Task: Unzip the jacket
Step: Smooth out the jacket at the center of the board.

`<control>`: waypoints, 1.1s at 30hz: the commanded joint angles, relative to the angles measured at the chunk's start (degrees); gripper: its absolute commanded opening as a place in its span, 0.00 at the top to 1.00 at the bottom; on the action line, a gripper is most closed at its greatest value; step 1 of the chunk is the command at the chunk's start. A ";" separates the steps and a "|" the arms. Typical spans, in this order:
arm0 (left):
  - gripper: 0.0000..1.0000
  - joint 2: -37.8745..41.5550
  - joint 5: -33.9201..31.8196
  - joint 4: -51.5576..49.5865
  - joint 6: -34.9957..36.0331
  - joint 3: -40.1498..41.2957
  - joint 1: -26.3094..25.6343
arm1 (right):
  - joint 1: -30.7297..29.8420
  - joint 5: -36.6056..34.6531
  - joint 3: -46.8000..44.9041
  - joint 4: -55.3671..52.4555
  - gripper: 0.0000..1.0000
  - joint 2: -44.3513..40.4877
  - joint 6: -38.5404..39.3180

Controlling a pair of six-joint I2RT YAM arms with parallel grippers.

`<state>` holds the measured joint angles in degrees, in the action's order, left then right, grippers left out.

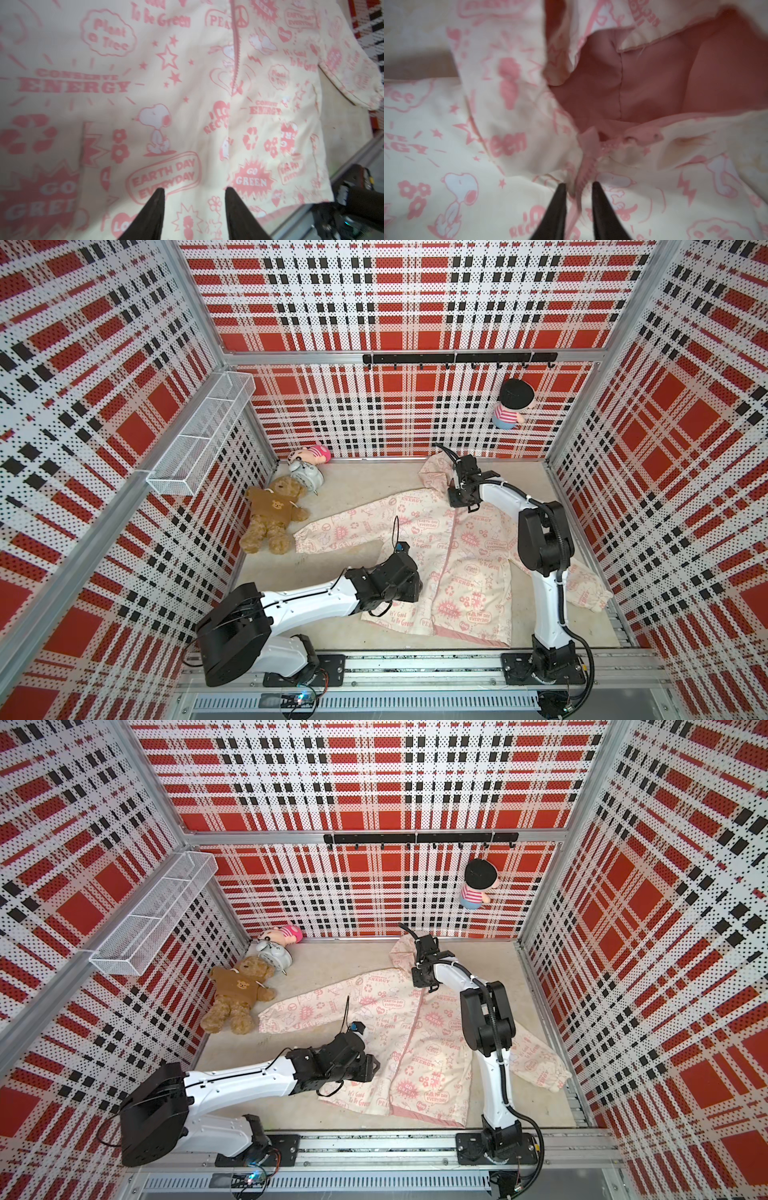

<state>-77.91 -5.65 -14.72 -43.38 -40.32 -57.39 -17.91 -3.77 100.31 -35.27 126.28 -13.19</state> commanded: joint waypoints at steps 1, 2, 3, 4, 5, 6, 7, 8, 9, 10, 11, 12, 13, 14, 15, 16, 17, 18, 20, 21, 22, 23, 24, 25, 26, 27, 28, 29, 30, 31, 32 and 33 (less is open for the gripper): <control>0.52 -0.32 -10.68 -4.82 -1.36 0.80 -1.75 | 1.41 0.33 -2.26 3.56 0.43 0.18 -1.42; 0.54 -0.49 -11.86 -5.36 -1.76 1.22 -2.27 | 1.39 -0.26 -3.74 4.33 0.42 -1.05 -2.02; 0.56 -0.43 -12.82 -5.84 -2.20 1.44 -2.82 | 1.46 -0.66 -5.15 4.68 0.41 -2.56 -2.31; 0.57 -0.08 -13.51 -6.08 -2.48 1.55 -3.29 | 1.48 -0.86 -6.25 4.75 0.41 -3.94 -2.59; 0.60 0.67 -13.68 -5.85 -2.54 1.64 -3.82 | 1.48 -1.02 -7.69 4.73 0.40 -5.70 -2.97; 0.61 1.39 -13.56 -5.56 -2.28 1.58 -4.09 | 1.49 -0.90 -8.73 4.67 0.39 -7.14 -3.13; 0.63 2.28 -13.30 -5.07 -2.09 1.48 -4.34 | 1.48 -0.08 -10.21 4.25 0.39 -9.03 -3.22; 0.65 3.52 -12.74 -4.33 -1.80 1.53 -4.33 | 1.48 1.30 -11.93 3.77 0.39 -10.87 -3.57; 0.66 4.61 -11.75 -3.15 -1.26 1.69 -4.29 | 1.43 2.99 -14.52 4.06 0.38 -12.87 -4.26; 0.67 6.15 -10.61 -1.57 -0.58 1.97 -4.30 | 1.48 5.43 -17.97 5.43 0.38 -15.50 -5.19; 0.69 7.54 -9.45 0.07 0.05 2.23 -4.39 | 1.41 9.07 -21.46 7.32 0.37 -18.05 -5.95; 0.70 8.82 -7.95 1.82 0.78 2.45 -4.34 | 1.39 11.54 -24.91 9.28 0.36 -20.13 -6.73; 0.72 10.12 -6.41 3.83 1.58 2.70 -4.47 | 1.36 12.86 -27.87 10.58 0.36 -22.38 -7.95; 0.74 11.27 -5.24 5.37 2.25 2.76 -4.66 | 1.15 13.51 -30.81 11.36 0.35 -24.39 -8.75; 0.75 12.01 -4.43 6.52 2.77 2.91 -4.70 | 0.88 13.53 -32.69 11.67 0.36 -25.99 -9.28; 0.77 12.34 -3.43 7.69 3.25 3.11 -4.71 | 0.47 13.26 -34.85 12.08 0.36 -27.84 -9.86; 0.79 11.99 -2.88 8.06 3.55 3.15 -4.67 | -0.02 13.15 -36.59 12.53 0.36 -29.49 -10.12; 0.83 11.36 -2.72 7.69 3.89 3.07 -4.73 | -0.62 13.45 -37.94 12.86 0.37 -30.96 -10.13; 0.90 8.98 -1.77 6.95 4.47 3.07 -4.82 | -2.00 13.62 -39.96 12.94 0.41 -33.70 -10.40; 0.92 7.49 -0.69 6.78 4.75 3.14 -4.89 | -2.60 13.53 -40.91 12.95 0.43 -35.00 -10.64; 0.94 5.93 0.45 6.79 4.79 3.22 -5.26 | -3.12 13.52 -41.71 12.94 0.45 -36.23 -11.16; 0.95 4.69 1.17 6.94 4.87 3.10 -5.82 | -3.40 13.73 -42.48 13.02 0.47 -37.38 -11.48; 0.96 3.09 1.32 7.11 4.64 2.90 -6.73 | -3.56 14.10 -43.51 13.32 0.51 -38.56 -11.94; 0.96 1.64 1.63 7.38 4.45 2.66 -7.52 | -3.62 14.42 -44.47 13.63 0.54 -39.79 -12.35; 0.97 0.59 2.02 7.67 4.44 2.33 -8.10 | -3.70 14.49 -45.40 13.88 0.57 -40.77 -12.78; 0.97 -0.79 1.99 7.69 4.37 1.94 -8.96 | -3.72 14.72 -46.42 14.08 0.61 -41.86 -13.22; 0.97 -2.05 2.12 7.73 4.27 1.59 -9.53 | -3.72 14.77 -47.39 14.34 0.63 -42.90 -13.71; 0.98 -3.22 2.60 8.07 4.18 1.43 -9.94 | -3.86 14.76 -48.32 14.56 0.66 -43.77 -14.14; 0.98 -4.44 3.05 8.38 4.09 1.38 -10.25 | -4.06 14.80 -49.30 14.68 0.68 -44.82 -14.61; 0.98 -5.67 3.19 8.48 3.84 1.29 -10.45 | -4.38 14.71 -50.20 14.70 0.68 -45.71 -15.02; 0.98 -6.97 3.20 8.17 3.63 1.28 -10.55 | -4.73 14.54 -50.83 14.57 0.68 -46.33 -15.33; 0.98 -8.49 3.03 7.42 3.39 1.14 -10.57 | -5.30 14.04 -51.49 14.36 0.69 -47.02 -15.61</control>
<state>-83.94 -3.55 -7.70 -39.83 -38.33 -67.64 -22.06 10.37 50.24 -21.96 81.28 -27.07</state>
